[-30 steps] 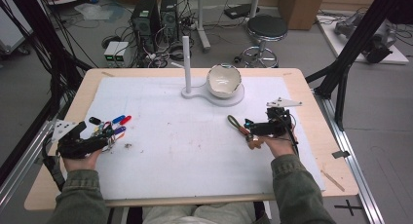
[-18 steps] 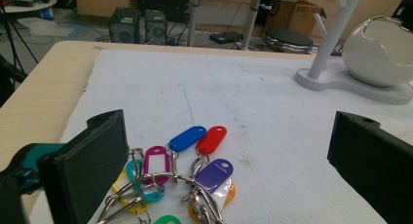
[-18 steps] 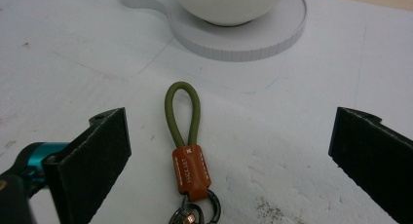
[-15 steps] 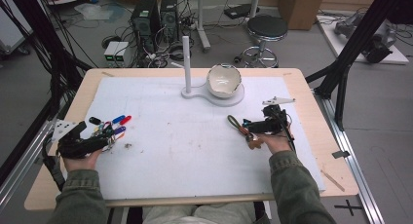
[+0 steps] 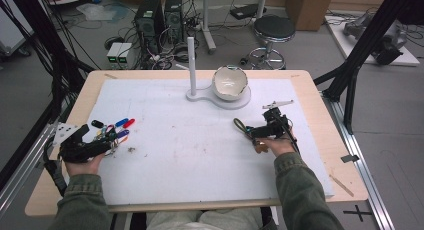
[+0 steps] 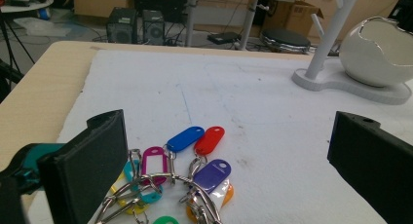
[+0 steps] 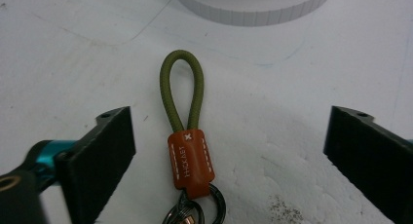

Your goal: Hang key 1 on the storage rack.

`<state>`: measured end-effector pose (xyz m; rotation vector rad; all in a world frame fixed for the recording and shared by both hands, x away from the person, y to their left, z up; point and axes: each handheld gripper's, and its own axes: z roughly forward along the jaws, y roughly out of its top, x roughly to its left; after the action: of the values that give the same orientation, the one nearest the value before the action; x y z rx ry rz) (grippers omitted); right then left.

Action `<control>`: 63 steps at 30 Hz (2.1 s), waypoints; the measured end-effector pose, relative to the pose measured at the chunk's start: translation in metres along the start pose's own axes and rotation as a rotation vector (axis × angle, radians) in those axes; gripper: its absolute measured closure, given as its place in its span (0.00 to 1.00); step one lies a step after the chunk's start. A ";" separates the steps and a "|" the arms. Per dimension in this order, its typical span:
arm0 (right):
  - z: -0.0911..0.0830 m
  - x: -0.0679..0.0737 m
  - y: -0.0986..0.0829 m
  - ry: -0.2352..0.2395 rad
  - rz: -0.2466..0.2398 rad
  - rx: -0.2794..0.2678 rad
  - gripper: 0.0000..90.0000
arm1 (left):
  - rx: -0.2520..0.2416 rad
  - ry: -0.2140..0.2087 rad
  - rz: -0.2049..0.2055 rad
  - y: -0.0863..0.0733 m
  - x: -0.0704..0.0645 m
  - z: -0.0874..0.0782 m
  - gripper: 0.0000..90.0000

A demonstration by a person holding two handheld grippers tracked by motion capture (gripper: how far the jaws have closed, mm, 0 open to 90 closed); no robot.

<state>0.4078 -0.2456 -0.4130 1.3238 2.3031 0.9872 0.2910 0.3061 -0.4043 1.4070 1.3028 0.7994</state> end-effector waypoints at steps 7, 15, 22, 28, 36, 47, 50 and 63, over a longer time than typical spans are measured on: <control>0.006 0.002 -0.001 -0.005 -0.005 0.041 0.16 | 0.003 0.006 -0.003 0.000 0.001 0.000 0.02; 0.012 0.004 -0.003 -0.017 -0.011 0.089 0.32 | 0.019 0.010 -0.014 0.000 0.002 0.001 0.02; 0.016 0.011 -0.005 0.024 -0.066 0.147 0.59 | 0.023 0.014 -0.019 0.000 0.003 0.001 0.02; 0.014 0.012 -0.004 0.056 -0.061 0.140 0.83 | 0.023 0.014 -0.018 0.000 0.002 0.001 0.02; 0.012 0.010 -0.004 0.070 -0.033 0.134 0.87 | 0.023 0.013 -0.018 0.000 0.002 0.001 0.02; 0.003 0.007 -0.003 0.103 0.012 0.095 0.87 | 0.023 0.012 -0.020 0.000 0.002 0.001 0.02; 0.000 0.006 -0.002 0.105 0.030 0.082 0.87 | 0.023 0.012 -0.020 0.000 0.002 0.002 0.02; -0.020 0.016 0.022 0.132 0.042 0.000 0.88 | 0.010 0.029 -0.020 0.000 0.003 0.000 0.02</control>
<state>0.4023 -0.2332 -0.3826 1.3494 2.3801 1.1187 0.2920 0.3090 -0.4046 1.3928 1.3429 0.8040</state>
